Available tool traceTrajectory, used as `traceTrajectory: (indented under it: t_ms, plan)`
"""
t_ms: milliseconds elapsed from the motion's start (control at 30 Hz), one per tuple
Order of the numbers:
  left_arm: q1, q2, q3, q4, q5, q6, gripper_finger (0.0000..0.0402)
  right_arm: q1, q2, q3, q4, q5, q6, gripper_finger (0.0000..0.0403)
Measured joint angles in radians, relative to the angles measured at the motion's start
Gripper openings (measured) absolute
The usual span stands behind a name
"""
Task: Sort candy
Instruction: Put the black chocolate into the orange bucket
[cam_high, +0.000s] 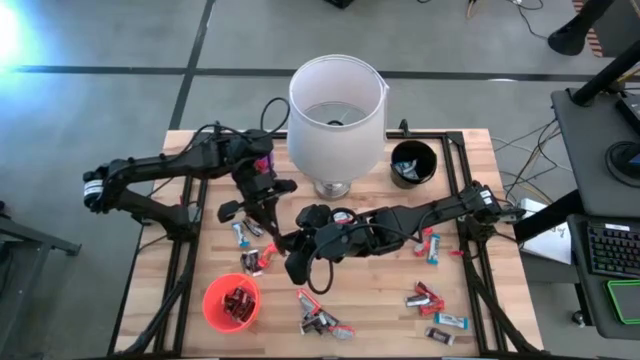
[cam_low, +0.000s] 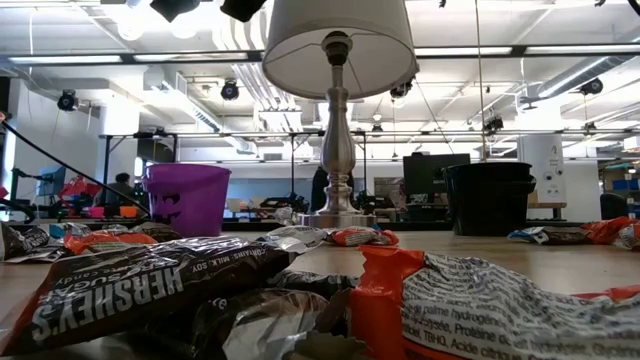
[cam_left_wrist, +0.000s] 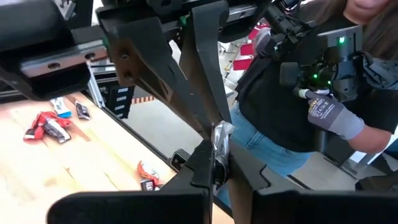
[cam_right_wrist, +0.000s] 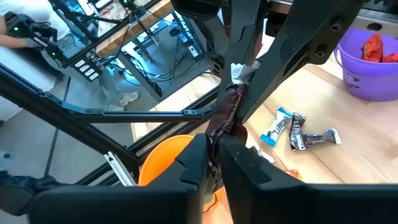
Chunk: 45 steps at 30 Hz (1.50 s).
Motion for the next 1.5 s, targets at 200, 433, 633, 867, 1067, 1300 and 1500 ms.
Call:
traceTrajectory:
  t_ms: [200,433,633,867,1067,1300,1500]
  plan:
    - [-0.01,-0.028,0.0,-0.04,-0.002,-0.026,0.0001,0.002,-0.004,0.001,-0.005,-0.055,0.003,0.009]
    - [-0.049,-0.096,0.0,-0.242,-0.133,-0.018,0.0,0.028,-0.007,0.04,-0.082,-0.182,0.003,0.0118]
    - [-0.113,-0.169,0.0,-0.382,-0.293,-0.065,0.0,0.049,-0.008,0.082,-0.279,-0.183,0.019,0.0119]
    - [-0.178,-0.234,0.0,-0.415,-0.428,-0.235,0.0,0.072,-0.008,0.117,-0.415,-0.211,0.027,0.0114]
    - [-0.213,-0.262,0.0,-0.417,-0.481,-0.381,0.0,0.095,-0.008,0.128,-0.414,-0.339,0.033,0.0119]
    - [-0.28,-0.277,0.0,-0.416,-0.587,-0.498,0.0,0.131,-0.014,0.128,-0.449,-0.365,0.03,0.012]
    - [-0.396,-0.28,0.0,-0.417,-0.725,-0.621,0.0,0.136,-0.016,0.129,-0.592,-0.357,0.029,0.0121]
